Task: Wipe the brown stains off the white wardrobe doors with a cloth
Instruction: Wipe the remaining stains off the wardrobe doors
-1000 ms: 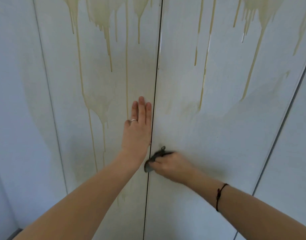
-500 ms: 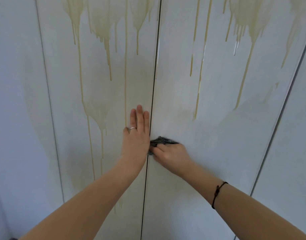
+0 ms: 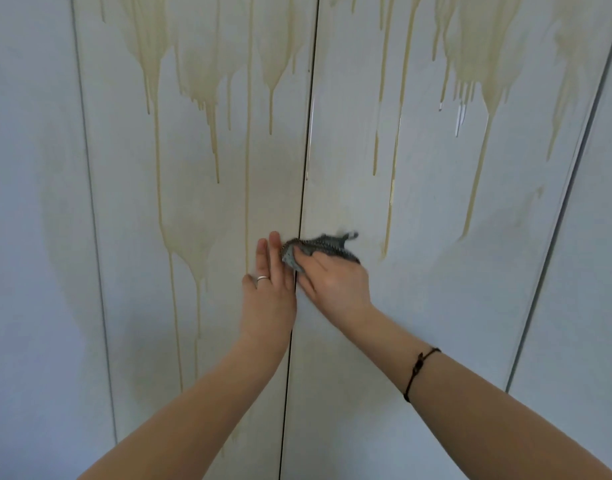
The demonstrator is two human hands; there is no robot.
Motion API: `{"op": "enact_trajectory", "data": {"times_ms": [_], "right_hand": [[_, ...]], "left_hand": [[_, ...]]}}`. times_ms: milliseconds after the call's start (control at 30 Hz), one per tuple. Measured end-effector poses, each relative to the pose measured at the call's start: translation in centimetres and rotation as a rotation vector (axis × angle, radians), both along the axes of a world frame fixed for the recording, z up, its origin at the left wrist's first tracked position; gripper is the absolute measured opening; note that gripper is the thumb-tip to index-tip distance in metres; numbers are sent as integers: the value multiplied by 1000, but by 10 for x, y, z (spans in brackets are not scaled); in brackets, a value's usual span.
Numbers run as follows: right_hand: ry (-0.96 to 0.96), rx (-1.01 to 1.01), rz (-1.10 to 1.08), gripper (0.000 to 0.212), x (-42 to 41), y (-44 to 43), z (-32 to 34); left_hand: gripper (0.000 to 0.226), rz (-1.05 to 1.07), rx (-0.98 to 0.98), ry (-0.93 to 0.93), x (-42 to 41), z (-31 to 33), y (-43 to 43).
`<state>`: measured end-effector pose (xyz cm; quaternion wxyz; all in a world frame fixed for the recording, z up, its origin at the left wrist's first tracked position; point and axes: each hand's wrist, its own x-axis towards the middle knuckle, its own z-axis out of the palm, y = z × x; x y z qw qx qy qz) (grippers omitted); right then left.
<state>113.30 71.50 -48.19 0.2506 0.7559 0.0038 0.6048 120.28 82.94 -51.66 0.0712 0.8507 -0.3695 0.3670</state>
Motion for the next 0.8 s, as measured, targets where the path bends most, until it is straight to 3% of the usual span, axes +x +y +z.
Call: {"op": "enact_trajectory", "data": {"times_ms": [100, 233, 367, 467, 667, 800], "right_hand": [[68, -57, -37, 25, -10, -4, -11], [126, -212, -106, 22, -14, -8, 49], [-26, -120, -147, 20, -2, 0, 133], [-108, -37, -94, 17, 8, 4, 159], [-197, 28, -53, 21, 18, 5, 110], [-88, -63, -13, 20, 11, -1, 37]], "left_hand": [[69, 14, 10, -2, 1, -1, 0], [63, 14, 17, 18, -2, 2, 0], [64, 23, 9, 14, -1, 0, 0], [65, 38, 21, 9, 0, 0, 0], [62, 51, 49, 11, -2, 0, 1], [65, 40, 42, 31, -3, 1, -1]]}}
